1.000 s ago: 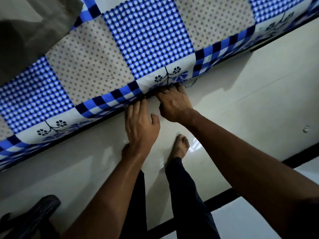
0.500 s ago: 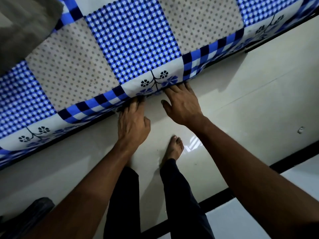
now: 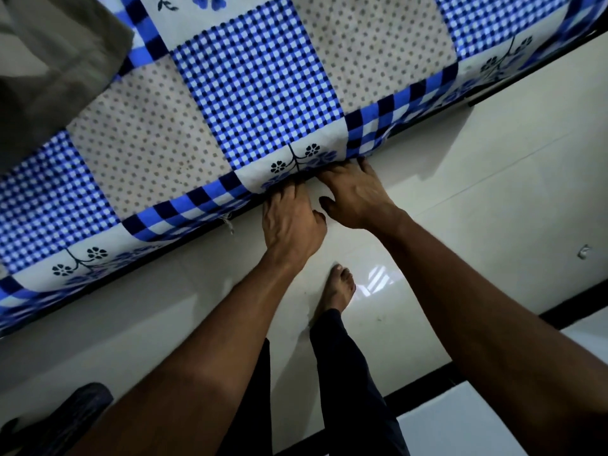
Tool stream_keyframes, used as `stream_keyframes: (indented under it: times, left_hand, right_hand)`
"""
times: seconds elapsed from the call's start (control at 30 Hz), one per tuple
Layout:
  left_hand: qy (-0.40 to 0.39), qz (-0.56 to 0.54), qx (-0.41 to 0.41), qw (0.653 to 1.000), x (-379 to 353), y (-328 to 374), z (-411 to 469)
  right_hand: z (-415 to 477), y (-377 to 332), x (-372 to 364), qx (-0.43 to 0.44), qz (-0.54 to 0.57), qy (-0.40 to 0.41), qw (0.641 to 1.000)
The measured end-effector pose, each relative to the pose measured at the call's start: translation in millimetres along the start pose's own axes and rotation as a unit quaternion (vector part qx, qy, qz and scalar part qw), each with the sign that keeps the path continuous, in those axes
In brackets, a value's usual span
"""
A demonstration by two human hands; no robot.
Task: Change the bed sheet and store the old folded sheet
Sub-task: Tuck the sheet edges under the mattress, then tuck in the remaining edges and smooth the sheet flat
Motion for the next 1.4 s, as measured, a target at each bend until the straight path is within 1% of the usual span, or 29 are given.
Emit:
stream_keyframes:
  times: [0.1,0.17,0.23,0.3,0.4,0.47,0.57,0.63,0.67,0.7,0.77,0.83,0.9,0.93,0.97,1.0,1.03,1.07,1.13,1.17,1.2,1.23,1.27,1.33,1.37,1.4]
  left_hand:
    - [-0.028,0.0,0.004,1.0,-3.1,6.4,4.3]
    - [-0.025,0.006,0.023,0.999,-5.1,5.9,7.8]
    - [-0.015,0.016,0.038,0.999,-6.4,6.3,9.1]
    - [-0.007,0.001,0.046,0.999,-6.7,8.2,8.7]
    - [0.021,-0.061,0.042,0.997,1.0,3.4,7.9]
    - [0.051,-0.077,0.019,0.996,17.6,2.7,3.7]
    - [0.113,-0.071,-0.066,0.989,58.1,32.5,-14.3]
    - [0.116,-0.078,-0.105,0.985,79.1,51.6,-16.1]
    - [0.118,-0.084,-0.115,0.983,90.3,57.4,-13.0]
    - [0.128,-0.092,-0.119,0.98,101.0,59.4,-5.7]
    - [0.168,-0.12,-0.089,0.974,130.5,51.8,17.1]
    - [0.224,-0.15,-0.048,0.962,164.6,35.7,38.2]
    - [0.267,-0.149,-0.031,0.952,190.5,18.3,56.9]
    - [0.263,-0.138,-0.022,0.955,195.1,8.5,66.5]
    - [0.246,-0.122,-0.013,0.962,194.3,-1.7,75.9]
    - [0.229,-0.095,-0.002,0.969,194.1,-13.8,86.3]
    - [0.217,-0.064,0.011,0.974,193.6,-26.0,95.4]
    - [0.212,-0.034,0.025,0.976,195.0,-38.1,106.6]
    - [0.204,0.007,0.048,0.978,196.6,-55.6,123.6]
    - [0.194,0.018,0.058,0.979,195.8,-59.7,134.4]
    - [0.176,0.027,0.063,0.982,192.3,-59.6,143.3]
    - [0.151,0.035,0.065,0.986,185.2,-54.4,150.6]
    - [0.134,0.043,0.068,0.988,178.2,-46.2,154.8]
    - [0.126,0.058,0.056,0.989,168.4,-14.8,159.9]
    - [0.123,0.066,0.031,0.99,164.6,9.2,161.0]
    - [0.115,0.079,-0.015,0.99,160.1,40.5,161.4]
  right_hand:
    - [-21.3,5.0,1.1,0.038,0.0,0.07,0.997]
    - [-31.5,16.9,-1.0,0.018,-0.003,0.089,0.996]
    - [-30.5,30.0,2.9,-0.006,-0.022,0.095,0.995]
    - [-19.9,35.7,9.5,-0.005,-0.051,0.092,0.994]
    - [-6.0,38.5,12.6,-0.022,-0.06,0.048,0.997]
    - [-2.5,41.1,14.9,-0.029,-0.06,0.026,0.997]
    - [-0.7,42.3,31.0,-0.011,-0.026,0.019,0.999]
    - [-2.5,42.2,38.5,-0.007,0.004,0.004,1.0]
    - [-8.6,42.4,44.1,-0.009,0.027,0.012,1.0]
    - [-16.7,42.7,50.0,-0.009,0.05,0.035,0.998]
    - [-37.5,42.0,69.5,-0.008,0.108,0.1,0.989]
    - [-59.6,38.1,96.5,-0.003,0.157,0.195,0.968]
    - [-73.5,20.9,131.5,0.027,0.185,0.297,0.937]
    - [-73.5,6.3,148.5,0.056,0.198,0.333,0.92]
    - [-66.7,-10.4,160.7,0.09,0.208,0.351,0.909]
    - [-50.2,-29.1,171.9,0.123,0.212,0.349,0.905]
    - [-29.7,-48.1,179.3,0.144,0.207,0.331,0.91]
    - [-2.6,-66.7,181.8,0.154,0.185,0.296,0.924]
    - [47.4,-90.8,169.0,0.139,0.113,0.175,0.968]
    - [70.3,-88.3,162.2,0.121,0.069,0.12,0.983]
    - [86.6,-77.6,160.2,0.108,0.028,0.093,0.989]
    - [96.1,-59.4,164.7,0.096,-0.001,0.09,0.991]
    - [100.4,-34.4,174.8,0.078,-0.024,0.105,0.991]
    - [101.1,26.4,205.3,0.008,-0.05,0.145,0.988]
    - [96.9,58.4,221.8,-0.031,-0.05,0.16,0.985]
    - [89.2,91.2,240.2,-0.076,-0.046,0.176,0.98]
Point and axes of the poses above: each hand's wrist, its own z-axis towards the middle knuckle, its own x-axis out of the back of the hand, y = z × x, the point moved 8 cm from there along z, towards the middle knuckle, and after that the axes turned 11 degrees about z, right-handed, at the moved point
